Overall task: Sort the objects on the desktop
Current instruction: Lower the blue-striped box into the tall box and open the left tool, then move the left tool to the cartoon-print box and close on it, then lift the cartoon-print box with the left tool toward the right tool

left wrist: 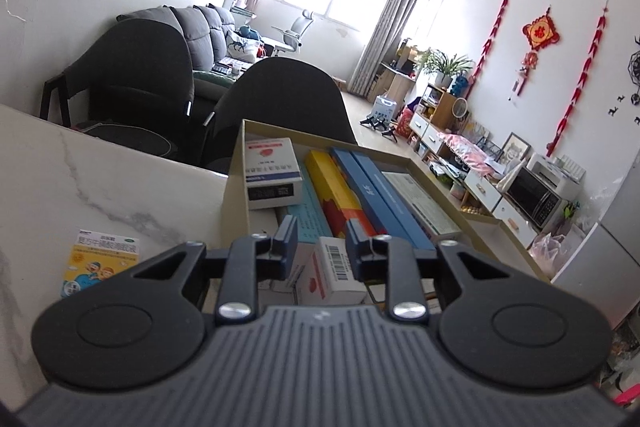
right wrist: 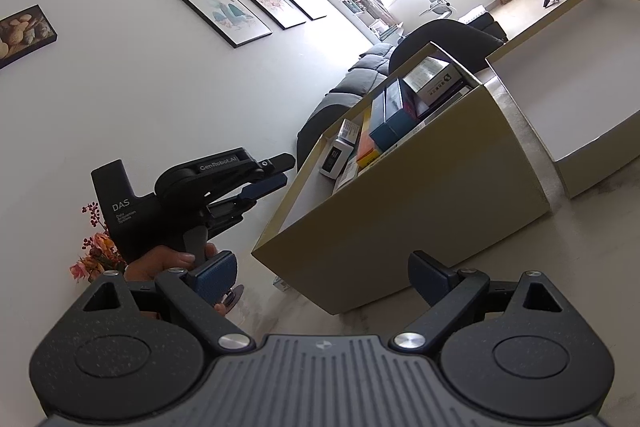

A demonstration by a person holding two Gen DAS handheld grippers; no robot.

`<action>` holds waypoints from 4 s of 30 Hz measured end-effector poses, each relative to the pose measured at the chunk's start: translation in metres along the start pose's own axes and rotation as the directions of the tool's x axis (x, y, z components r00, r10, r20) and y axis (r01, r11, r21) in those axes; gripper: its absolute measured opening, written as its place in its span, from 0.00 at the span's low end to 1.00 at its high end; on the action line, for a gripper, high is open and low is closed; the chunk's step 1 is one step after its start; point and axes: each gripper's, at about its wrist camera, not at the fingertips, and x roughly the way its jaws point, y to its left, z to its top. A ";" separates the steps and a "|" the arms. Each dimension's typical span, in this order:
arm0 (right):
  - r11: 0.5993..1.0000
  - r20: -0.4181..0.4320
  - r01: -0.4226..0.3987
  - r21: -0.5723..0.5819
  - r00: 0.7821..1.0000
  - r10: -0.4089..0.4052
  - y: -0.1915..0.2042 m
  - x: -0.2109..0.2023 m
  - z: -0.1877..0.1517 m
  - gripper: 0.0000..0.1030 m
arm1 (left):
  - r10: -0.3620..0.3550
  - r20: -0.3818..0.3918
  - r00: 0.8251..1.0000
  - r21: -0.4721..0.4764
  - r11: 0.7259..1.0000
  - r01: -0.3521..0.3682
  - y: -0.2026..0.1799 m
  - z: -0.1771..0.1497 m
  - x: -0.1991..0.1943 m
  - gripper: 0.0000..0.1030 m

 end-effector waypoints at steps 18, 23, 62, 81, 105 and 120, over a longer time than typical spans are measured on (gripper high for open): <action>1.000 -0.023 -0.013 -0.026 1.000 0.012 0.003 0.015 -0.001 0.91 | 0.148 0.076 0.986 -0.062 0.988 -0.143 0.060 0.004 -0.030 0.34; 1.000 -0.037 -0.018 -0.026 0.999 0.017 0.004 0.023 -0.001 0.91 | 0.210 0.062 0.976 -0.068 0.976 -0.206 0.079 -0.005 -0.029 0.50; 1.000 -0.095 -0.016 -0.016 0.995 0.015 0.003 0.051 -0.005 0.91 | 0.339 -0.120 0.933 0.038 0.941 -0.337 0.115 -0.055 0.017 0.67; 0.998 -0.096 -0.040 -0.039 0.995 0.036 0.015 0.048 -0.007 0.91 | 0.234 -0.099 0.967 0.007 0.972 -0.234 0.114 -0.061 -0.027 0.65; 0.994 -0.147 -0.100 -0.047 0.985 0.092 0.029 0.047 -0.017 0.91 | 0.075 -0.049 0.996 0.040 0.997 -0.073 0.099 -0.104 -0.118 0.65; 0.976 -0.293 -0.208 0.057 0.932 0.216 0.027 0.073 -0.020 0.91 | -0.091 -0.080 0.993 0.088 0.991 0.098 0.114 -0.126 -0.141 0.65</action>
